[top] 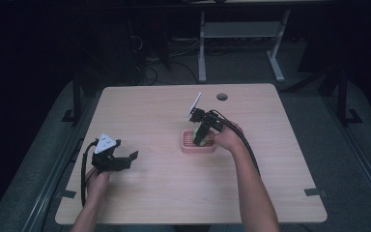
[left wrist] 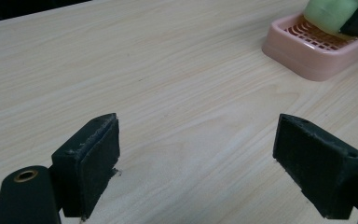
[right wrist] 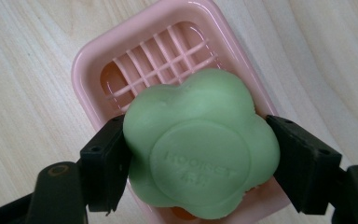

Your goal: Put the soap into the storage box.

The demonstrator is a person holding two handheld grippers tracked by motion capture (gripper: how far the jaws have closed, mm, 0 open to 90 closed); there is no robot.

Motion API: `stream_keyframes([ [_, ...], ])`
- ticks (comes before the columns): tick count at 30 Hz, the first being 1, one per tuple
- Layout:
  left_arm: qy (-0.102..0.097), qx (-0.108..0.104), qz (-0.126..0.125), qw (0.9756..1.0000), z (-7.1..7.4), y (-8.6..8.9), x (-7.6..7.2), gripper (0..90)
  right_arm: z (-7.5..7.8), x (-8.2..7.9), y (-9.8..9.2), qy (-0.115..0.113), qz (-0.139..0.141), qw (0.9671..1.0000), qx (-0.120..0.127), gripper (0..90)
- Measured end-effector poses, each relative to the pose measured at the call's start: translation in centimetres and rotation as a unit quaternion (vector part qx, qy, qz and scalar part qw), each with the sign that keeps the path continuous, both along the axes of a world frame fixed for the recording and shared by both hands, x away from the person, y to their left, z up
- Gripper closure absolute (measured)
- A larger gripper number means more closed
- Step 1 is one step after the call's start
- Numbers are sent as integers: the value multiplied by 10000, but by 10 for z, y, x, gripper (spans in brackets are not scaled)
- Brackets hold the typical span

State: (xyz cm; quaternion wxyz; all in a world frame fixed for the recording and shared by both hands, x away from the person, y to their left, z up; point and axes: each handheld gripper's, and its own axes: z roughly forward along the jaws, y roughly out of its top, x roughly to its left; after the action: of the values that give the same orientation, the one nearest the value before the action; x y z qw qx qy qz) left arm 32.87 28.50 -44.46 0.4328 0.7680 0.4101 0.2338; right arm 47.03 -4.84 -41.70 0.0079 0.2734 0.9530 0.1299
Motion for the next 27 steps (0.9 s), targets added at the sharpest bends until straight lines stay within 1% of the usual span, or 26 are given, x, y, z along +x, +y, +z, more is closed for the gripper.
stream_keyframes([
  [6,-3,12,-23,10000,0,-1,0,143,2,-1,-2,-37,16,10000,17,258],
  [8,-6,6,-15,10000,0,-1,0,143,3,-1,-2,-17,-29,10000,37,258],
  [12,27,22,-29,10000,0,0,0,143,2,-1,-2,-15,-25,10000,-13,258],
  [17,3,37,-41,10000,0,-1,0,143,3,-2,-3,-23,-55,10000,-12,257],
  [20,9,-4,-17,10000,0,0,0,143,4,-2,-4,-47,-50,10000,8,256],
  [23,1,-1,-5,10000,0,0,0,143,4,-2,-5,-56,-61,10000,10,255],
  [25,15,14,-15,10000,0,0,0,143,6,-2,-5,-33,-58,10000,65,257],
  [27,15,20,-19,10000,0,0,0,143,8,-2,-5,-71,-46,9998,162,266],
])
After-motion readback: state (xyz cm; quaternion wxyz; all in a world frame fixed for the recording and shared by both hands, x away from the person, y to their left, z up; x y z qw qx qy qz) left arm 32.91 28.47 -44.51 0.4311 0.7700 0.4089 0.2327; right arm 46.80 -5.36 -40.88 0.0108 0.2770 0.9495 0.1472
